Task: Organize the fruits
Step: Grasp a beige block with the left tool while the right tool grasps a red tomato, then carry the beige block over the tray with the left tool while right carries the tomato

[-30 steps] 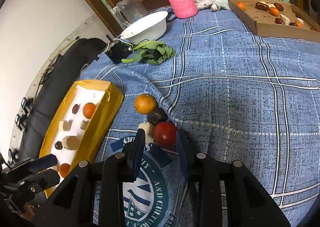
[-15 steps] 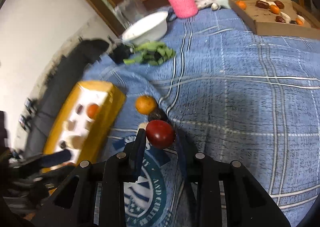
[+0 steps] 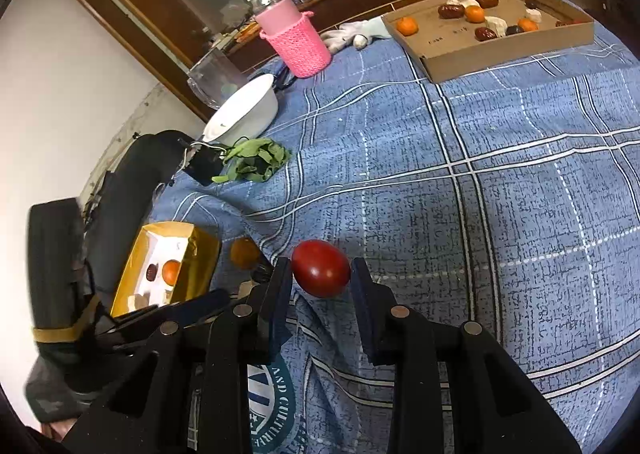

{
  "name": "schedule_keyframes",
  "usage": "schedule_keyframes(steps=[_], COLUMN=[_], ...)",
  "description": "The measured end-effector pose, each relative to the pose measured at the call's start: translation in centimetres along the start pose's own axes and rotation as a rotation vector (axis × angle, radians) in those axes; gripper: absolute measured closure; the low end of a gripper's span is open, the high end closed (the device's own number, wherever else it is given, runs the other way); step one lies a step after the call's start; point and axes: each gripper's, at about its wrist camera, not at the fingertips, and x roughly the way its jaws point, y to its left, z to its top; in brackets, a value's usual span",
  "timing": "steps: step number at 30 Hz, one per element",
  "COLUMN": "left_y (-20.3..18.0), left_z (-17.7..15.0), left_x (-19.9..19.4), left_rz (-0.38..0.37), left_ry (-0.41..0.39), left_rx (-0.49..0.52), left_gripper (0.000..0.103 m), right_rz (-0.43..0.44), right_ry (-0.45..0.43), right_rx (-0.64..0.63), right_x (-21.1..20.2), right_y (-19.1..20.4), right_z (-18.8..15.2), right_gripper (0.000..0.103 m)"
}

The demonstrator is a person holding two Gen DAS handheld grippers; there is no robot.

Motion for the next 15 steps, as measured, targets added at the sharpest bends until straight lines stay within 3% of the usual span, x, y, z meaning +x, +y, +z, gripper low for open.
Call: schedule_keyframes(steps=[1,3,8,15], left_y=[0.1,0.5,1.8,3.4], left_z=[0.0,0.1,-0.4,-3.3], left_x=[0.2,0.5,-0.3,-4.7], left_rz=[0.015,0.024,-0.033,-0.133], left_ry=[-0.006,-0.004,0.006,-0.019], left_rx=[-0.006,-0.012,-0.044,-0.058], left_gripper=[0.074,0.077,0.077,0.077], right_rz=[-0.001,0.001,0.003,0.012], right_ry=[0.001,0.0,-0.003,-0.004], right_rx=[0.001,0.002,-0.002,-0.026], right_x=[0.0,-0.1,-0.2,0.1], right_y=[0.0,0.0,0.1,0.9], right_z=[0.0,0.0,-0.1,-0.3], right_gripper=[0.074,0.074,0.074,0.074])
